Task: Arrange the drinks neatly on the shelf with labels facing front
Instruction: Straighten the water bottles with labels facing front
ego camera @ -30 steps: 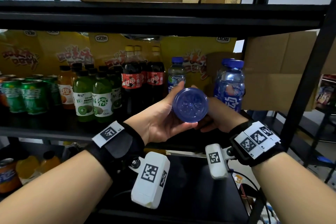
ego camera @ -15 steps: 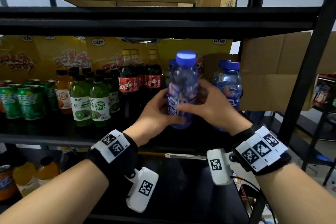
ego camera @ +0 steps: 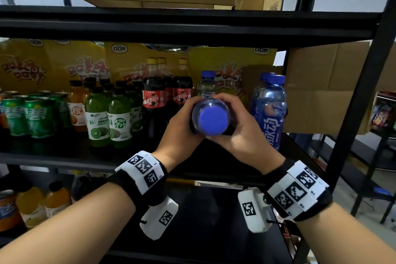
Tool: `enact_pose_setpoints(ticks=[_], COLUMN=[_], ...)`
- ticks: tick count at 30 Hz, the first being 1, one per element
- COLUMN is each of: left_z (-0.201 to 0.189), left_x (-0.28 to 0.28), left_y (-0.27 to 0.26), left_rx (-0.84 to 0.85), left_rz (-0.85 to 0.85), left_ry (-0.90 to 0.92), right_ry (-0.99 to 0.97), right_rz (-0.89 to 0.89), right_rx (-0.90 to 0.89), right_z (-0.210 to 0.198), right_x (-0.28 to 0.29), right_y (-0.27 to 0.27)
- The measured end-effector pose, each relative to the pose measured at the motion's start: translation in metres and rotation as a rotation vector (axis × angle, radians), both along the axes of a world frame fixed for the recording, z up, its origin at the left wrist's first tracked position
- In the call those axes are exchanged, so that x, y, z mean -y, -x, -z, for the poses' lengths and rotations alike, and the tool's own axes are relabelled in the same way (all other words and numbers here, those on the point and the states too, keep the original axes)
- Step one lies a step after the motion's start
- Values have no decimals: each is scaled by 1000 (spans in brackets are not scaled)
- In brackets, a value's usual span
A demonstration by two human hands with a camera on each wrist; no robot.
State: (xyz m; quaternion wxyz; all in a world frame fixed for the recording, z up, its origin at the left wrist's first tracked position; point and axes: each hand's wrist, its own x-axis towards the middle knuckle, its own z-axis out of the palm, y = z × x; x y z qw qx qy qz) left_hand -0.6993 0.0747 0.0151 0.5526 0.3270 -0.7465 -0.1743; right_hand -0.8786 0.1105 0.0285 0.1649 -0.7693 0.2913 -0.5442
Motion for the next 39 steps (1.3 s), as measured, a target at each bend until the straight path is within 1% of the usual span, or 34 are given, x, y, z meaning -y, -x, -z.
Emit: enact_pose_setpoints(ticks=[4, 7, 11, 13, 14, 18, 21, 23, 25, 28, 32, 36, 39], left_z=[12, 15, 15, 18, 21, 33, 35, 36, 37, 38, 37, 33, 29], left_x=[12, 16, 24, 28, 30, 33, 34, 32, 30, 29, 26, 22, 17], left_y=[-4, -6, -10, -14, -19, -39, -48, -50, -49, -47, -48, -48, -42], left_rx=[-40, -61, 5, 97, 170, 528, 639, 700, 758, 770, 768, 739, 726], left_rz=[92, 125, 105, 67, 23, -158, -178, -194, -231, -252, -234, -235, -264], left_ry=[-146, -181, -235, -254, -251, -232, -253, -247, -230, -210, -194, -174, -156], right_ry=[-225, -385, -445, -483, -503, -569, -627, -628, -618, -604, -555, -516, -468], right_rz=[48, 84, 183, 236, 252, 263, 270, 291, 308, 361, 510, 594, 608], right_rx=[-6, -18, 20, 23, 12, 17, 64, 77, 49, -34, -211, -164, -158], right_z=[-12, -12, -6, -8, -10, -10, -6, -5, -4, -3, -1, 0, -6], right_x=[18, 28, 46, 56, 61, 77, 84, 86, 86, 82, 67, 40, 18], right_y=[10, 8, -1, -5, -9, -18, -25, -29, -30, -28, -24, -9, 5])
